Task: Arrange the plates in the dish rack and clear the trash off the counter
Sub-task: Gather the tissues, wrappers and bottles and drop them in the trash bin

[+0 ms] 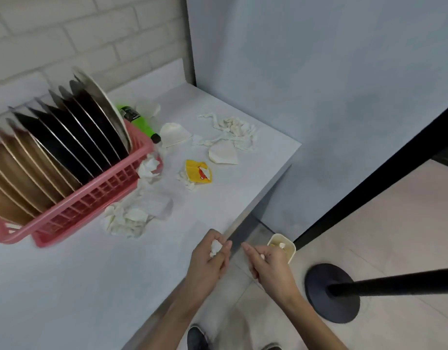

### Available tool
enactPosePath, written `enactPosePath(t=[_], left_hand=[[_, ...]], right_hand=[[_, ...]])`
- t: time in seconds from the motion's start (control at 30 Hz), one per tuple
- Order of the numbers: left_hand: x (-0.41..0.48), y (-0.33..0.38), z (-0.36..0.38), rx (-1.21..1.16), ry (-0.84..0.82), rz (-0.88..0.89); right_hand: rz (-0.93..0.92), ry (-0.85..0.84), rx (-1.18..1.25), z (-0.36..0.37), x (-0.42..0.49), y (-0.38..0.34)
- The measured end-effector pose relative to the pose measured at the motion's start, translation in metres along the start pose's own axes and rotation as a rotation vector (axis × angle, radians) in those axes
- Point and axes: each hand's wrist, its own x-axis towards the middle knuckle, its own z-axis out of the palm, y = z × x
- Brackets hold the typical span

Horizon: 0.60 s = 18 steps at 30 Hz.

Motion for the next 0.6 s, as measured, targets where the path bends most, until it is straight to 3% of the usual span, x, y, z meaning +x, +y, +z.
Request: enactPosePath(t=[0.2,0.33,0.6], left_hand=[[0.004,-0.014,0.086,0.1,-0.077,0.034],[0.009,-0.018,0.129,0.135,-0.08,-0.076],[0.04,-0.02,0.157,0.031,-0.036,-0.254]], right_hand=[[0.122,0.036,0.044,-0.071,-0.023,0.047],[0.27,0.072,0.205,-0.1,-0.024,0.073],[0.333,0.016,0.041,-0.113,0.002,0.101]])
